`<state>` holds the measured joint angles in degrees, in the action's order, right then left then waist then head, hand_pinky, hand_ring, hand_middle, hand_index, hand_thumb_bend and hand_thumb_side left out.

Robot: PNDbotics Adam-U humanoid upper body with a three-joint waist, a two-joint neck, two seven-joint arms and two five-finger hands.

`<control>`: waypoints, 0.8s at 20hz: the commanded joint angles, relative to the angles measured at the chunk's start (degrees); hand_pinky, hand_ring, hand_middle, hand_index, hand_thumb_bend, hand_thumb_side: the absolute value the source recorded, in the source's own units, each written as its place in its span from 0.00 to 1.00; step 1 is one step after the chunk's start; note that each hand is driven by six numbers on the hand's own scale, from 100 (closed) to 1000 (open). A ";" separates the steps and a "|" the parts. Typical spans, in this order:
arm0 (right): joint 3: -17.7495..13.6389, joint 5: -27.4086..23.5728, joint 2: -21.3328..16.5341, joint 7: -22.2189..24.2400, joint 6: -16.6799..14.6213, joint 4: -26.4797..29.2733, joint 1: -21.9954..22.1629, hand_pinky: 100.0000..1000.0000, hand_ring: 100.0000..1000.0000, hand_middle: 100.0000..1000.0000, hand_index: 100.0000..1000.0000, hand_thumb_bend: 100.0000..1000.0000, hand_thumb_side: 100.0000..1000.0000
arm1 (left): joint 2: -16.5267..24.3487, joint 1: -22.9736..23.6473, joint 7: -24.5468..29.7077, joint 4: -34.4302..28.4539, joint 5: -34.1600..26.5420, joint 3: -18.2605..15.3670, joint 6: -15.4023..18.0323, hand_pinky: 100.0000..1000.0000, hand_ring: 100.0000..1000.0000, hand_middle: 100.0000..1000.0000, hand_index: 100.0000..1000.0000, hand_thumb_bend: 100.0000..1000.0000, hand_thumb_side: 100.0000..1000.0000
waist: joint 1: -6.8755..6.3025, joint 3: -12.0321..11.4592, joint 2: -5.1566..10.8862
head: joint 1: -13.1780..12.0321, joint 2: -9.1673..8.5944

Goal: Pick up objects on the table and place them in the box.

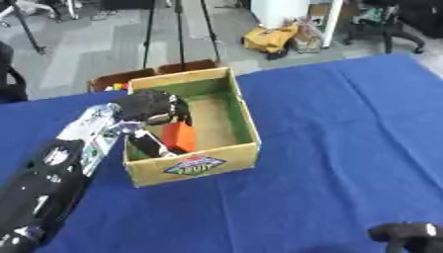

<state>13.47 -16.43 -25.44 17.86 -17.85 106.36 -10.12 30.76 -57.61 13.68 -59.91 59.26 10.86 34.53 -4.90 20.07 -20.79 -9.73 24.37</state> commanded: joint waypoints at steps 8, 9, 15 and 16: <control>-0.47 0.08 -0.70 -0.08 -0.14 0.92 -0.37 0.78 0.76 0.48 0.72 0.00 0.73 | 1.53 -0.66 2.83 -0.43 -0.52 -1.46 1.47 0.75 0.80 0.82 0.90 0.85 1.00 | 0.41 0.02 1.11 | 0.19 -0.97; -0.49 0.06 -0.70 -0.09 -0.15 0.92 -0.37 0.78 0.76 0.48 0.72 0.00 0.73 | 1.61 -0.62 2.90 -0.35 -0.81 -1.64 1.26 0.77 0.81 0.83 0.91 0.85 1.00 | 0.44 0.00 1.11 | 0.22 -1.00; -0.74 -0.01 -0.69 -0.23 -0.13 0.80 -0.22 0.78 0.76 0.48 0.72 0.00 0.73 | 2.65 -0.06 -5.01 -2.04 -9.00 -3.56 -2.39 0.79 0.79 0.81 0.89 0.93 1.00 | 0.44 -0.46 1.43 | 0.62 -0.79; -0.79 -0.02 -0.72 -0.25 -0.13 0.79 -0.19 0.78 0.76 0.48 0.72 0.00 0.73 | 3.10 0.09 -6.65 -2.60 -11.97 -3.68 -3.05 0.77 0.77 0.80 0.89 0.96 1.00 | 0.44 -0.61 1.49 | 0.75 -0.77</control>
<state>13.38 -16.43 -25.42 17.80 -17.87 106.35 -10.07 31.57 -56.78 9.18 -60.94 50.05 8.19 32.18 -4.86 19.41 -20.76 -9.24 24.06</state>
